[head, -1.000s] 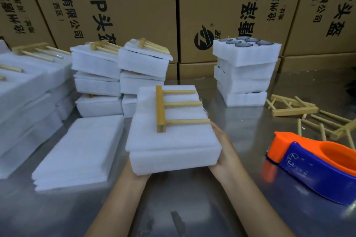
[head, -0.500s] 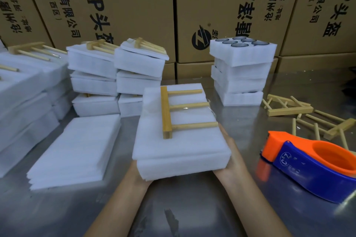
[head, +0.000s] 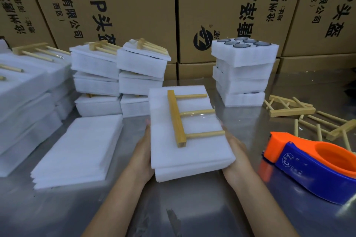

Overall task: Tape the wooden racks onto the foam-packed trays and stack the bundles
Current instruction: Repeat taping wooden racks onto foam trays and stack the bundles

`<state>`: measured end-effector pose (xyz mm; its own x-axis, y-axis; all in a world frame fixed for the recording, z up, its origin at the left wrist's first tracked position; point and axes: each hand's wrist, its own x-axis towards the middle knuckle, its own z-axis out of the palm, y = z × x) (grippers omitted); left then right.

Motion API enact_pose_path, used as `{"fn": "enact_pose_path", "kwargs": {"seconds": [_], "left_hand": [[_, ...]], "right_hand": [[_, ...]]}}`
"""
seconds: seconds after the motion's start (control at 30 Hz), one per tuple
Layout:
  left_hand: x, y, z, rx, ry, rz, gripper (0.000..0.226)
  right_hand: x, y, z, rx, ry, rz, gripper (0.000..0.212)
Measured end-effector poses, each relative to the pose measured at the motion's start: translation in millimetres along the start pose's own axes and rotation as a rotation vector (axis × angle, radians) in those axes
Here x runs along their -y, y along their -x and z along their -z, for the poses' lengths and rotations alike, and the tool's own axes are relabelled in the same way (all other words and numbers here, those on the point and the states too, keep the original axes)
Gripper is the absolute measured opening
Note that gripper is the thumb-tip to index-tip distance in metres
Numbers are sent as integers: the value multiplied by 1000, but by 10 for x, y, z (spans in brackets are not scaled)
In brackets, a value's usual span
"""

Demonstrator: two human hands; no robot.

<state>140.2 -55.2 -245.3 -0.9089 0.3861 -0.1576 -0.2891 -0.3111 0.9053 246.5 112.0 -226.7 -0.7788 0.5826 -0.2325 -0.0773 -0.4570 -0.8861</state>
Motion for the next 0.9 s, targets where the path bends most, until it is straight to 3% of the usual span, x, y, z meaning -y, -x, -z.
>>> {"fn": "enact_pose_path", "kwargs": {"seconds": [0.13, 0.27, 0.33, 0.43, 0.53, 0.67, 0.77, 0.9], "left_hand": [[-18, -37, -43, 29, -45, -17, 51], [-2, -155, -15, -26, 21, 68, 67], [25, -238, -25, -1, 50, 117, 70], [72, -397, -115, -9, 4, 49, 53], [79, -568, -281, -139, -88, -72, 31], [185, -701, -439, -337, -351, -279, 20], [295, -738, -477, -421, -593, -386, 30], [322, -815, -526, -352, -840, -366, 39]], "right_hand": [[4, 23, 113, 283, -69, -19, 45], [0, 51, 121, 357, -59, -48, 34], [1, 16, 96, 309, -137, -17, 34], [25, -159, -2, 119, -133, 68, 39], [39, -502, -111, -28, -73, 86, 43], [59, -1093, -302, -64, 20, 99, 48], [64, -1531, -498, -82, 101, 113, 53], [46, -2081, -728, -71, 239, 101, 56]]}}
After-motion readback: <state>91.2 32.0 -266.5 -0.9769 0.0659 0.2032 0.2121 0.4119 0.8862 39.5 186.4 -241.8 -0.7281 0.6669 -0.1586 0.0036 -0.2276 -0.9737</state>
